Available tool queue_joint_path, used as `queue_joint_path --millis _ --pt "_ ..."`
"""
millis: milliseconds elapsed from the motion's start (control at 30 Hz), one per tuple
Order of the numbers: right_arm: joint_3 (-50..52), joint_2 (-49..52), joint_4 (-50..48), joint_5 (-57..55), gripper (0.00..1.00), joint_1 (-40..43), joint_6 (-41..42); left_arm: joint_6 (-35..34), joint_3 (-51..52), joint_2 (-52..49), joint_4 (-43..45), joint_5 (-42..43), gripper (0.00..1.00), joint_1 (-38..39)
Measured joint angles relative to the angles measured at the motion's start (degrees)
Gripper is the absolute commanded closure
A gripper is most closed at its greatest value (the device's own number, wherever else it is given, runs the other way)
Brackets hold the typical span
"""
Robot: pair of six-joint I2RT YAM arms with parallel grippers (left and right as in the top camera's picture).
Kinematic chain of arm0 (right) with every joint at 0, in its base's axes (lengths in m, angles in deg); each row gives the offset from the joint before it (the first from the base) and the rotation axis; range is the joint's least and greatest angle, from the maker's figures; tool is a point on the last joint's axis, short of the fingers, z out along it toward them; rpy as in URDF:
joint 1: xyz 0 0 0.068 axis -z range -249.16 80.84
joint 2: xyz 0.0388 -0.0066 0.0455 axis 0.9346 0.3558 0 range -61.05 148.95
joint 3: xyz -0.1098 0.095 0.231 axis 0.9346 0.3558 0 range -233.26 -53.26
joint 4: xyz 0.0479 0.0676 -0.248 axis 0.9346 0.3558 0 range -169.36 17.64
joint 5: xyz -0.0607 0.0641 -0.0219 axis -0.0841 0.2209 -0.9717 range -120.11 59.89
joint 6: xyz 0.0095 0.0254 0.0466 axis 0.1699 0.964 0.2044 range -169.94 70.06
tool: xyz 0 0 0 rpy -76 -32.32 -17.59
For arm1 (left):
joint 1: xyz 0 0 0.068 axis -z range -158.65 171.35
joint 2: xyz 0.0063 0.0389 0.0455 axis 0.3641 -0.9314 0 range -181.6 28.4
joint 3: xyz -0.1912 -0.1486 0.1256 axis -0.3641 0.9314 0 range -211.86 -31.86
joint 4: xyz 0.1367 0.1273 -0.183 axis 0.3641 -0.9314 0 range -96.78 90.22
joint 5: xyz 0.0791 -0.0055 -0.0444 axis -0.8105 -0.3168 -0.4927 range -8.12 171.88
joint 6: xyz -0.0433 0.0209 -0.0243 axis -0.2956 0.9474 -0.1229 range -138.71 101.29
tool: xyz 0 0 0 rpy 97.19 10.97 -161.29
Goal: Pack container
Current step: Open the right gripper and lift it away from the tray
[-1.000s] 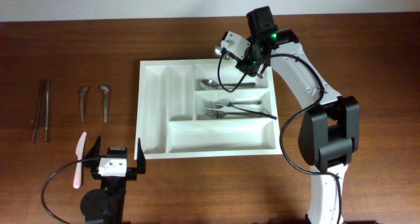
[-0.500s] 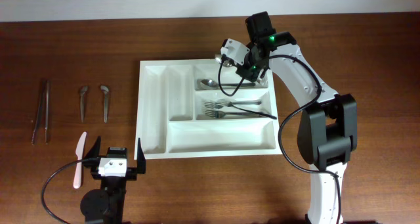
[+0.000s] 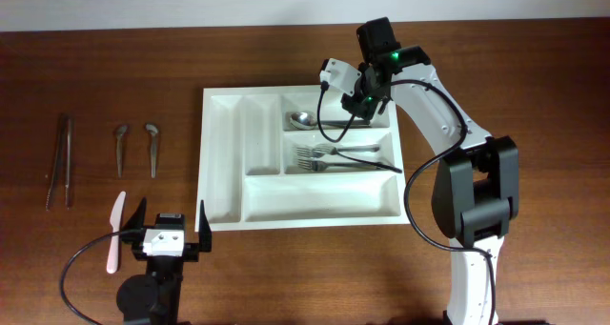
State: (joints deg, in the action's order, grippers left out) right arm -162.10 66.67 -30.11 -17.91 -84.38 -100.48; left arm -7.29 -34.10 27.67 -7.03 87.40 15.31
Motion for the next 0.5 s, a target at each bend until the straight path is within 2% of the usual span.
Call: queue_joint_path --millis 100,233,333,500 --pt "0.0 0.0 0.0 -0.3 0.52 0.0 0.1 0.0 0.0 0.0 0.0 0.0 0.01 0.0" --pt "-1.9 0.0 2.3 -2.1 0.43 0.0 3.0 0.0 0.0 0.0 0.0 0.0 0.01 0.0" --pt "-5.9 -0.2 8.3 -3.8 0.32 0.0 5.1 0.0 0.0 0.0 0.0 0.0 0.01 0.0" --pt "-13.5 -2.0 24.3 -8.0 0.29 0.0 6.6 0.0 0.0 0.0 0.0 0.0 0.01 0.0"
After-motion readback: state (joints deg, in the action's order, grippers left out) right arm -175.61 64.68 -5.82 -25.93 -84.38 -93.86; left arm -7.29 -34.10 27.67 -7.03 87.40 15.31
